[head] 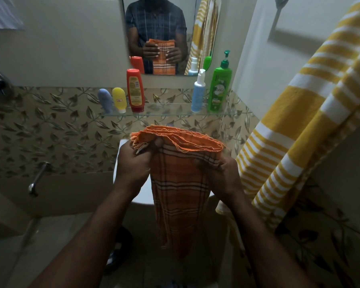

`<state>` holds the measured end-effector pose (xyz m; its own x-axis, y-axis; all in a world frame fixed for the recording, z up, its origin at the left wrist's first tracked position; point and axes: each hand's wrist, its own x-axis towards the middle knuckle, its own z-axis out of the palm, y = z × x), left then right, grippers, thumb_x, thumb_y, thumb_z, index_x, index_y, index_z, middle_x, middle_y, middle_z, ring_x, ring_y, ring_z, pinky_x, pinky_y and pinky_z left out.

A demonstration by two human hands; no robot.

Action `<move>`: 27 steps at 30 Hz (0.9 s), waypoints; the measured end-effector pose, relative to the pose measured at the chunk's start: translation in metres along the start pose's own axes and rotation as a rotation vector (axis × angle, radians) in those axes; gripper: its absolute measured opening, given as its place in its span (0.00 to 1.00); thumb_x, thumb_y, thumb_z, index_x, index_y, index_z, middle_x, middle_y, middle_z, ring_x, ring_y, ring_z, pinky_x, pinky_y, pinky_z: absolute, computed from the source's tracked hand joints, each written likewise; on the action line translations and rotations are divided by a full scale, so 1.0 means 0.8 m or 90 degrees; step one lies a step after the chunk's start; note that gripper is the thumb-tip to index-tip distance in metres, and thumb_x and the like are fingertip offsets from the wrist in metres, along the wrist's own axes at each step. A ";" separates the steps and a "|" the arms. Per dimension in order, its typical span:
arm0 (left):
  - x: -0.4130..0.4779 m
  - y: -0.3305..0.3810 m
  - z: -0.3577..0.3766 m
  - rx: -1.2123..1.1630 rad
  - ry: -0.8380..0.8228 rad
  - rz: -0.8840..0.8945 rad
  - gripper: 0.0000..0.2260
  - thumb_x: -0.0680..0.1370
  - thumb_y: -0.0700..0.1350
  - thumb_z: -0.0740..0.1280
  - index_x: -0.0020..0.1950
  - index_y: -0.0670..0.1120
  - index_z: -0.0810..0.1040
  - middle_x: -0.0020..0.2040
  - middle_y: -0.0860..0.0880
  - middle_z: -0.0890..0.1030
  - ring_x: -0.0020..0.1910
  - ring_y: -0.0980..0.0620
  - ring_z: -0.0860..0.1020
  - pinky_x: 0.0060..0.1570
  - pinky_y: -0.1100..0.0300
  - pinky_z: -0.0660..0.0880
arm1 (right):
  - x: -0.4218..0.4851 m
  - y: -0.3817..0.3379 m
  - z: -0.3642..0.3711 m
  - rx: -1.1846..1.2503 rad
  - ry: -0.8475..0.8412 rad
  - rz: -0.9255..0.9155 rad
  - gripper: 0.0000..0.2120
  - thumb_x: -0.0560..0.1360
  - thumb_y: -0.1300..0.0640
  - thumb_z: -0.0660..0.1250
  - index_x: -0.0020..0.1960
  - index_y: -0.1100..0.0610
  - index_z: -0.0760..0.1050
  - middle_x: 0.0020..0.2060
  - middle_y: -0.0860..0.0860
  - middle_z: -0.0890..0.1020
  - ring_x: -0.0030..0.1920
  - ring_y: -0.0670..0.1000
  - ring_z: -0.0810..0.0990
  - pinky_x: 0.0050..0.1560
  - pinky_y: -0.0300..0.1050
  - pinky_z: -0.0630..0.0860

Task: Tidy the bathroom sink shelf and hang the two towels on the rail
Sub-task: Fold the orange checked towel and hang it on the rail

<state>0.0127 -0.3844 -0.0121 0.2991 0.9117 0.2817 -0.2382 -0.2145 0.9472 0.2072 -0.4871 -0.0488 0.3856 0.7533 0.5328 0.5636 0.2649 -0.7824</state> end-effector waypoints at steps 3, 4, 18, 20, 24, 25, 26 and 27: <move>0.004 -0.008 -0.003 0.055 0.070 0.073 0.12 0.77 0.42 0.77 0.55 0.55 0.78 0.52 0.51 0.85 0.51 0.54 0.85 0.55 0.53 0.82 | -0.002 0.000 0.001 0.053 0.007 -0.001 0.18 0.77 0.47 0.73 0.65 0.48 0.83 0.58 0.39 0.86 0.63 0.43 0.83 0.64 0.47 0.80; 0.006 -0.010 -0.004 0.067 0.094 0.092 0.15 0.77 0.42 0.77 0.55 0.55 0.74 0.51 0.49 0.83 0.49 0.54 0.84 0.53 0.53 0.82 | -0.002 0.001 0.001 0.062 0.014 0.003 0.18 0.77 0.48 0.73 0.65 0.49 0.83 0.59 0.37 0.85 0.63 0.43 0.83 0.65 0.47 0.80; 0.009 -0.016 -0.005 -0.022 0.076 0.044 0.19 0.73 0.35 0.78 0.57 0.45 0.73 0.48 0.46 0.82 0.46 0.54 0.84 0.45 0.58 0.83 | -0.003 -0.002 0.005 0.080 0.034 -0.018 0.19 0.77 0.60 0.75 0.63 0.42 0.80 0.58 0.31 0.84 0.62 0.38 0.82 0.62 0.33 0.76; 0.011 -0.016 -0.005 -0.034 0.080 0.045 0.17 0.74 0.34 0.78 0.54 0.48 0.75 0.48 0.46 0.82 0.47 0.50 0.83 0.48 0.53 0.83 | -0.003 -0.003 0.004 0.071 0.041 -0.022 0.20 0.77 0.59 0.76 0.63 0.40 0.81 0.58 0.35 0.85 0.61 0.42 0.84 0.61 0.38 0.79; 0.014 -0.020 -0.001 -0.046 0.092 0.041 0.16 0.74 0.34 0.77 0.51 0.51 0.76 0.46 0.49 0.81 0.46 0.49 0.81 0.47 0.49 0.82 | -0.003 -0.003 -0.002 -0.007 0.094 -0.080 0.18 0.76 0.59 0.78 0.64 0.53 0.81 0.55 0.48 0.87 0.55 0.47 0.87 0.55 0.53 0.84; 0.014 -0.021 -0.001 -0.044 0.092 0.042 0.16 0.74 0.34 0.77 0.50 0.51 0.76 0.46 0.47 0.80 0.46 0.48 0.81 0.47 0.48 0.81 | -0.003 -0.005 -0.004 -0.021 0.110 -0.093 0.18 0.76 0.59 0.78 0.65 0.54 0.80 0.55 0.48 0.87 0.53 0.47 0.87 0.52 0.53 0.85; 0.014 -0.021 0.000 -0.041 0.088 0.047 0.16 0.74 0.34 0.77 0.49 0.52 0.76 0.46 0.46 0.80 0.46 0.47 0.80 0.46 0.48 0.81 | -0.003 -0.009 -0.005 -0.032 0.124 -0.103 0.19 0.76 0.58 0.78 0.65 0.53 0.79 0.55 0.49 0.87 0.52 0.47 0.88 0.50 0.52 0.86; 0.014 -0.021 0.000 -0.040 0.082 0.050 0.16 0.74 0.34 0.77 0.49 0.52 0.76 0.46 0.45 0.79 0.46 0.47 0.79 0.45 0.50 0.81 | -0.002 -0.012 -0.006 -0.041 0.134 -0.115 0.20 0.76 0.59 0.78 0.65 0.53 0.78 0.55 0.49 0.87 0.52 0.47 0.88 0.48 0.52 0.86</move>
<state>0.0202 -0.3703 -0.0251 0.1579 0.9311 0.3287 -0.3150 -0.2680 0.9105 0.2045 -0.4940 -0.0406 0.4140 0.5535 0.7227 0.6795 0.3403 -0.6500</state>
